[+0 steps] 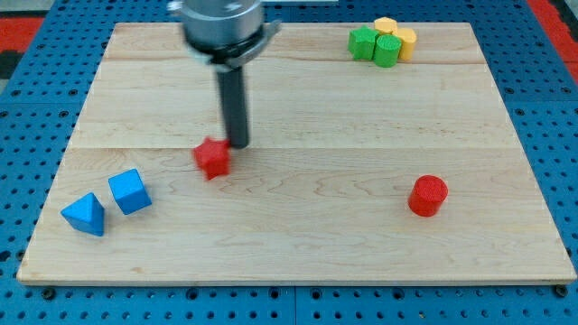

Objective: Push red circle to the bottom of blue cube

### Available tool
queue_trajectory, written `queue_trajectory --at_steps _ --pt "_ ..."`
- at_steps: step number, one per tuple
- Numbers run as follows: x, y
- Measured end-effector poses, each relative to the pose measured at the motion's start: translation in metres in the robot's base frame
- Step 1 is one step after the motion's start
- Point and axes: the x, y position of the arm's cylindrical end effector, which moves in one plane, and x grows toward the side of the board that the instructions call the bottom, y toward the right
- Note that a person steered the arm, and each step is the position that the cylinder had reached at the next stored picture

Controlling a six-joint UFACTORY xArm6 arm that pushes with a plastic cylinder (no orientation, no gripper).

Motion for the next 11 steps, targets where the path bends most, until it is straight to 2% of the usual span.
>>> queue_trajectory --at_steps 1,2,4,5,6,7,8,9,10,11 --pt "0.010 -0.064" --pt "-0.013 -0.004" --pt "-0.035 0.235" --pt "0.008 0.338" --pt "0.053 0.308" --pt "0.077 0.223" --pt "0.054 0.165" --pt "0.065 0.169" --pt "0.083 0.206" --pt "0.094 0.118"
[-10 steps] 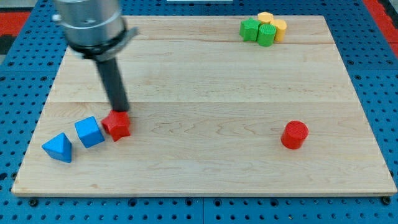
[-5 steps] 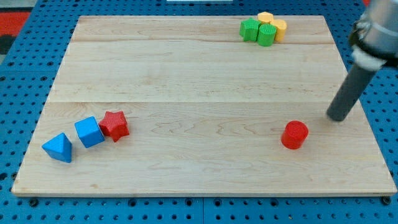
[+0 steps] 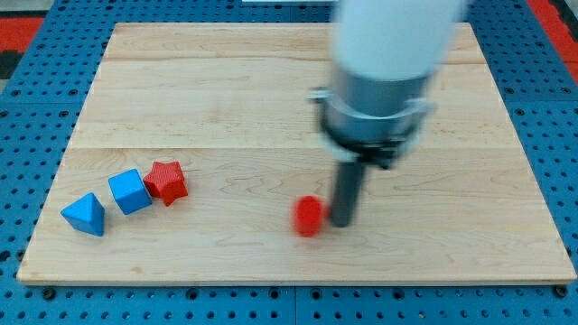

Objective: Push red circle to the bottom of blue cube

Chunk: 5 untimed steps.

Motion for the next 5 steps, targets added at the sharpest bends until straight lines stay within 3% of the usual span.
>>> queue_trajectory --at_steps 1,2,3,4,5 --pt "0.004 -0.113" --pt "0.004 -0.095" --pt "0.005 -0.157" --pt "-0.006 -0.153" --pt "-0.042 -0.113"
